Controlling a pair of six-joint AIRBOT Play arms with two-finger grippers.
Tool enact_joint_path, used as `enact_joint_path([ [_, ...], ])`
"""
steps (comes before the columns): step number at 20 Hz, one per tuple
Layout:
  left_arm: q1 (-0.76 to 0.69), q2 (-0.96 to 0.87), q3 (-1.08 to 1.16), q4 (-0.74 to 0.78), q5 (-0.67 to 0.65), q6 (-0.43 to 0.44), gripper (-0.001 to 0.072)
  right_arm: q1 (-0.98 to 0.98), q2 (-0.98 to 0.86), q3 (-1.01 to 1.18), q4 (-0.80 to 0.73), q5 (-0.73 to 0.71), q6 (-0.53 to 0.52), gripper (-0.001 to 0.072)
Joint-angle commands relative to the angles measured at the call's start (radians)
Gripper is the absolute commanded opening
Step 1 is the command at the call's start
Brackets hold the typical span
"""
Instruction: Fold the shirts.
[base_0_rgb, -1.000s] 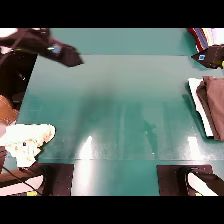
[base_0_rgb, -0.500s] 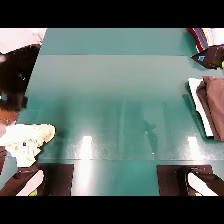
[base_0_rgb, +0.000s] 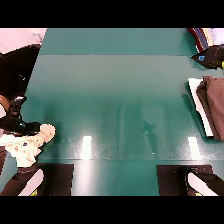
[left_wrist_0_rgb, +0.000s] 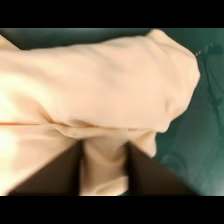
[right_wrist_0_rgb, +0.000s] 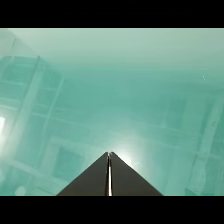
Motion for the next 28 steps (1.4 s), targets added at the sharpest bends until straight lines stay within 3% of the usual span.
enact_joint_path([
  [1,0.003,0.002,-0.013,0.017,0.005,-0.026,0.0025,0.001,0.0,0.0,0.0,-0.001,0.0,0.0017],
  [5,0.003,0.003,0.276,-0.063,-0.054,-0.025,0.0024,0.001,0.0,0.013,0.018,-0.021,0.0,0.0017],
  [10,-0.002,0.003,0.816,-0.412,-0.079,0.008,0.0022,0.001,0.0,0.153,0.033,-0.025,0.0,0.0017],
  [11,-0.025,0.002,0.891,-0.427,-0.064,0.008,0.0022,0.001,0.0,0.185,0.03,-0.029,0.0,0.0016],
  [17,-0.367,-0.053,1.065,-0.408,0.114,0.061,0.002,0.001,0.0,0.287,0.026,-0.048,0.0,0.0016],
  [22,-0.724,-0.313,1.065,-0.342,-0.002,0.063,0.0021,0.001,0.003,0.288,0.026,-0.051,0.0,0.0016],
  [27,-1.053,-0.604,1.065,-0.343,0.109,0.222,0.003,0.001,0.003,0.288,0.026,-0.043,0.0,0.0016],
  [28,-1.071,-0.633,1.065,-0.343,0.154,0.227,0.0275,0.001,0.003,0.288,0.026,-0.043,0.0,0.0016],
])
